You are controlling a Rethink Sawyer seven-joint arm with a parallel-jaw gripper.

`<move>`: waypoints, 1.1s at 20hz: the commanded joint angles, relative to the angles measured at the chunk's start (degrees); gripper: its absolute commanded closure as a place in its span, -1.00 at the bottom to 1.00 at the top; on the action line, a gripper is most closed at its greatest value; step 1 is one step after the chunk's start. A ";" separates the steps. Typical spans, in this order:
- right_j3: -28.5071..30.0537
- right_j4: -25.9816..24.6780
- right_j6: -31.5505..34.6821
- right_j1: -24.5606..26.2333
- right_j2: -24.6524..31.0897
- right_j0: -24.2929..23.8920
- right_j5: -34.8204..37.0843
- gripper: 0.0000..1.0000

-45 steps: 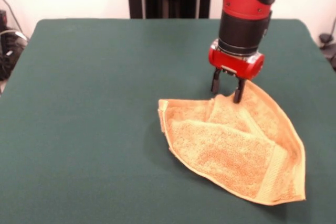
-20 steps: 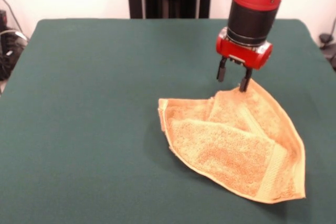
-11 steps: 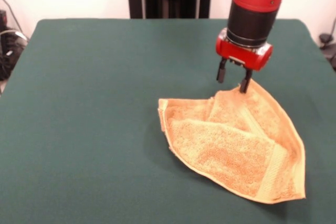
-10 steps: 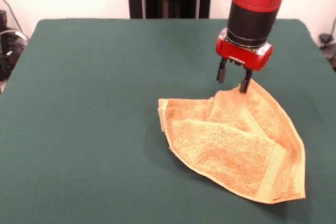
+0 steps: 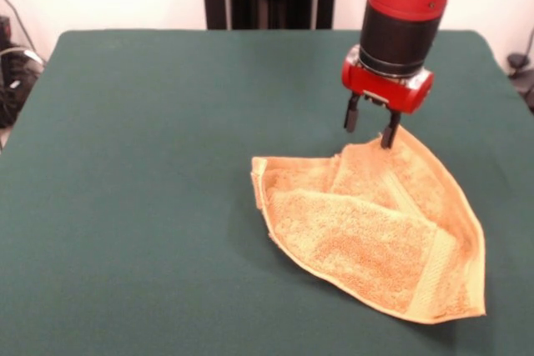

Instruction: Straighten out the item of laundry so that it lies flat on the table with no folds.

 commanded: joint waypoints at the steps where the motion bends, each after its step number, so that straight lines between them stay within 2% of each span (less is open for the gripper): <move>1: -2.11 -2.41 5.38 2.38 2.64 0.16 6.14 -1.00; 22: -1.29 -3.61 6.26 0.59 2.89 0.07 7.90 -1.00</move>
